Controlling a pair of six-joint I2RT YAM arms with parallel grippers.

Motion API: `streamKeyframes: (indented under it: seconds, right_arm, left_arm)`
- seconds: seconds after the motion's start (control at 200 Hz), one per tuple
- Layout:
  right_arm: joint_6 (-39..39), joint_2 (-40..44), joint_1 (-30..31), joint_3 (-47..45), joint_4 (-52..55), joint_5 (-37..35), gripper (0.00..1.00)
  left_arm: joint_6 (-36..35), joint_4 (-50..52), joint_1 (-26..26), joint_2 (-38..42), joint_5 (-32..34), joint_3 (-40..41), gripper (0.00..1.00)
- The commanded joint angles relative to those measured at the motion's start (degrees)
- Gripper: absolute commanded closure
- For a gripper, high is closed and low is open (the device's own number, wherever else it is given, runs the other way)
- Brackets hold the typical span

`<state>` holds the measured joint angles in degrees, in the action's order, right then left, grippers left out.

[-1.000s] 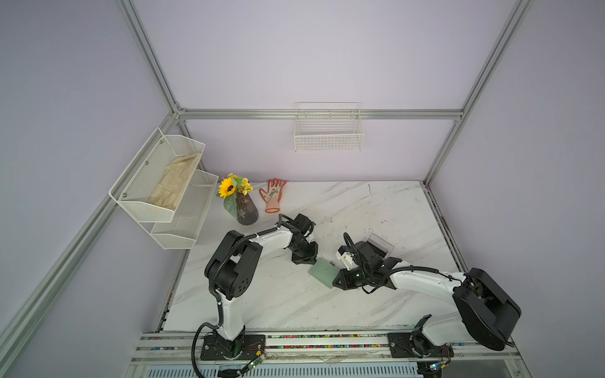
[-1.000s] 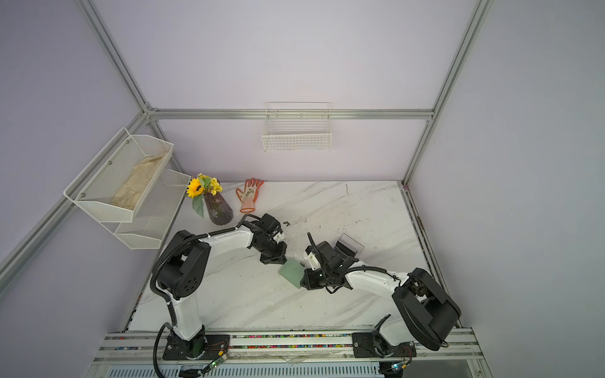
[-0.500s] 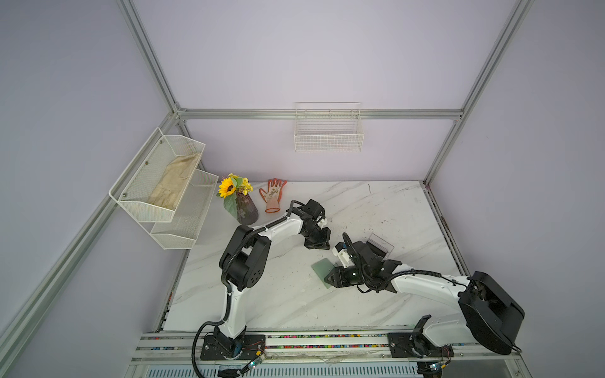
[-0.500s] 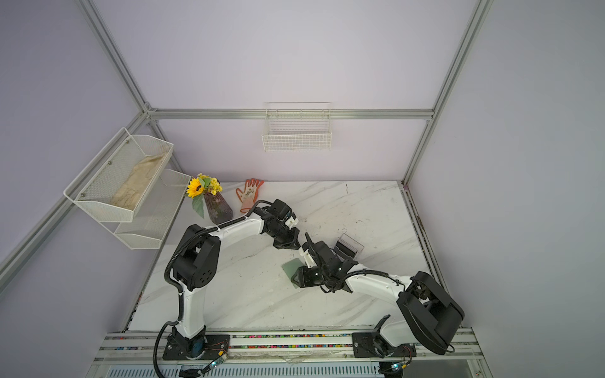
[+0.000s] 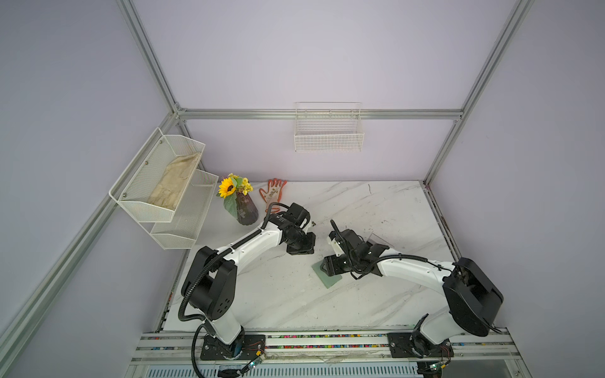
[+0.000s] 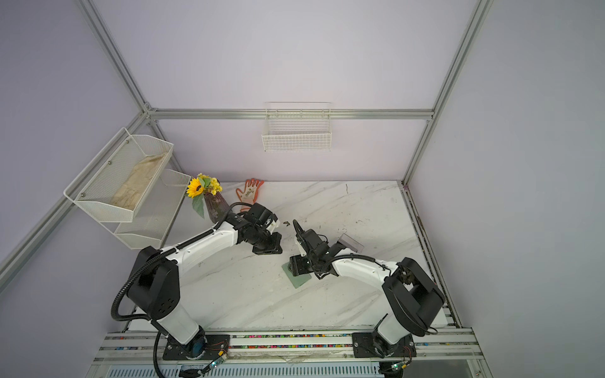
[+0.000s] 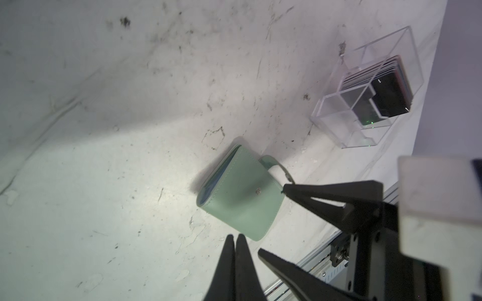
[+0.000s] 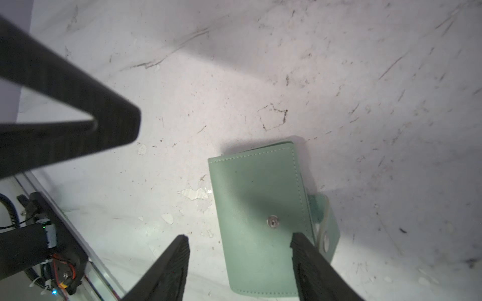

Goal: Insert credit cards into a card holder
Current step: Open the card holder at the center of the board.

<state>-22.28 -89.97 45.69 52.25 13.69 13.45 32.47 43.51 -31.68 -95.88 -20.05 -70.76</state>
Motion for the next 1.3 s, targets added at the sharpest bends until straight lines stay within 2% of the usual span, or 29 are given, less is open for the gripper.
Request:
streamKeyframes:
  seconds: [0.0,0.205,0.655,0.95,1.155,1.295]
  right_arm:
    - [4.0,-3.4,0.2,2.5,4.1,-1.6,0.34]
    - [4.3,-6.2,-0.1,3.9,4.2,-2.3,0.33]
    - [4.3,-8.0,-0.3,3.2,3.2,-0.6,0.33]
    - [3.6,-6.0,-0.3,2.0,2.0,2.1,0.42]
    - [2.9,-3.7,-0.3,2.1,2.2,2.1,0.52]
    - [2.3,-3.3,-0.3,1.7,2.0,2.2,0.53]
  left_arm:
    - [1.6,-1.5,0.0,2.3,1.3,6.1,0.98]
    - [2.1,-2.7,0.5,3.5,1.2,10.2,0.98]
    - [1.0,-3.9,1.3,1.5,0.1,10.0,0.98]
    - [0.5,-3.4,1.6,1.5,2.5,9.9,0.98]
    - [0.5,-3.5,1.6,1.1,1.2,10.2,0.98]
    - [1.2,-4.0,1.3,1.6,0.3,12.1,0.99]
